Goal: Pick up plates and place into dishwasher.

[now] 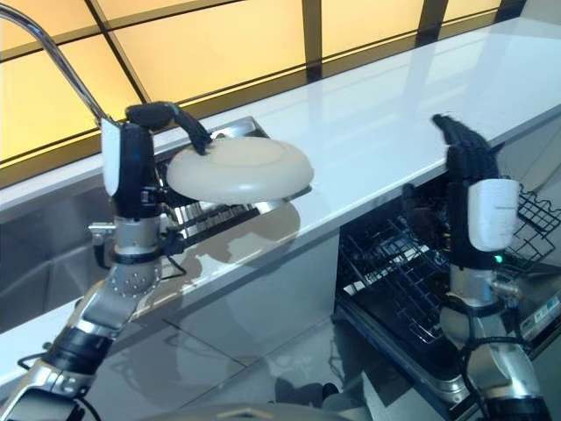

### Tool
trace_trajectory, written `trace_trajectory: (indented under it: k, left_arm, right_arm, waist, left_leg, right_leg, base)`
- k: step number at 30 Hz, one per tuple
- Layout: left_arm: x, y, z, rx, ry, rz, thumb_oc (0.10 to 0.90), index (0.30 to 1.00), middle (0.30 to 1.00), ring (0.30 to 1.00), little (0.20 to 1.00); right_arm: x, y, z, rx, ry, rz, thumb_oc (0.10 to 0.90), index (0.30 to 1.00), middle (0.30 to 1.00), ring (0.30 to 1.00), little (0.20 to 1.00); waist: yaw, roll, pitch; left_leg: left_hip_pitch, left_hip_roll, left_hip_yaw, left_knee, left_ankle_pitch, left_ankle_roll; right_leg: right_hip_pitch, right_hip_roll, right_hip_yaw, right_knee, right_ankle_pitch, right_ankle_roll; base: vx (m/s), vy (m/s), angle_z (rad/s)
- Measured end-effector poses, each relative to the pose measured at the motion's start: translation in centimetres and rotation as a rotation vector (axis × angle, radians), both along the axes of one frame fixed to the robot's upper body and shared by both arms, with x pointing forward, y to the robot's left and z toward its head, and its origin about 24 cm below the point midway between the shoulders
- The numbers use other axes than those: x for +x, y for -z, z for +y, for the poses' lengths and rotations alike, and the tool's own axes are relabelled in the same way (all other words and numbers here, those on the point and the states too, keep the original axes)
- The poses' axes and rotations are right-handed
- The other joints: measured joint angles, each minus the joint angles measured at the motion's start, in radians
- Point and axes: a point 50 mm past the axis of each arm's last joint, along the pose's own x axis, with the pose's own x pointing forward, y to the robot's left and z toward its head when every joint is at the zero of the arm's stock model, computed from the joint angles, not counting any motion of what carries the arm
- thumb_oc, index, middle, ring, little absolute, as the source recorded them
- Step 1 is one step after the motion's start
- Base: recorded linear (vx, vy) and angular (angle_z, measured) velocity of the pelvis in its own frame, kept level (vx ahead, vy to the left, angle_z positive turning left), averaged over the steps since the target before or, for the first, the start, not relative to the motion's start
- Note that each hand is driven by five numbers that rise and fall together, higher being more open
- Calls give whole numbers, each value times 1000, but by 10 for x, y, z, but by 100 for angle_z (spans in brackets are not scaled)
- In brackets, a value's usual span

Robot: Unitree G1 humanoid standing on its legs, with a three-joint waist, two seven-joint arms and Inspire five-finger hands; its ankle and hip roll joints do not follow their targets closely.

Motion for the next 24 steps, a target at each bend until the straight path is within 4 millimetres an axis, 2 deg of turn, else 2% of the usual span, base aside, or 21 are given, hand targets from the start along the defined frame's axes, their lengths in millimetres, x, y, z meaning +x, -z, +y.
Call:
trace_trajectory:
  k: [5, 19, 24]
  left_arm:
    - [6, -12, -12, -7, 65, -27, 100, 300, 300, 300, 200]
    - [7, -13, -12, -2, 70, -22, 100, 300, 300, 300, 200]
    - [7, -12, -14, 13, 74, -7, 100, 300, 300, 300, 200]
  right_arm:
    - [10, 8, 6, -60, -50, 110, 800, 900, 900, 900, 900]
    - [14, 9, 16, -73, -112, 140, 800, 900, 900, 900, 900]
    - [18, 3, 19, -74, -131, 113, 800, 900, 900, 900, 900]
  waist:
    - [17, -8, 2]
    - [20, -16, 2]
    - [21, -16, 2]
  left_leg:
    - [5, -1, -9, 0, 0, 0]
    - [9, -2, -13, 0, 0, 1]
    - [10, -2, -13, 0, 0, 1]
  right_leg:
    - [9, -1, -7, 0, -1, 1]
    - [14, -2, -11, 0, -3, 3]
    - [15, -2, -11, 0, -3, 3]
  base:
    - [-9, -17, 5]
    - [0, -1, 0]
    - [0, 0, 0]
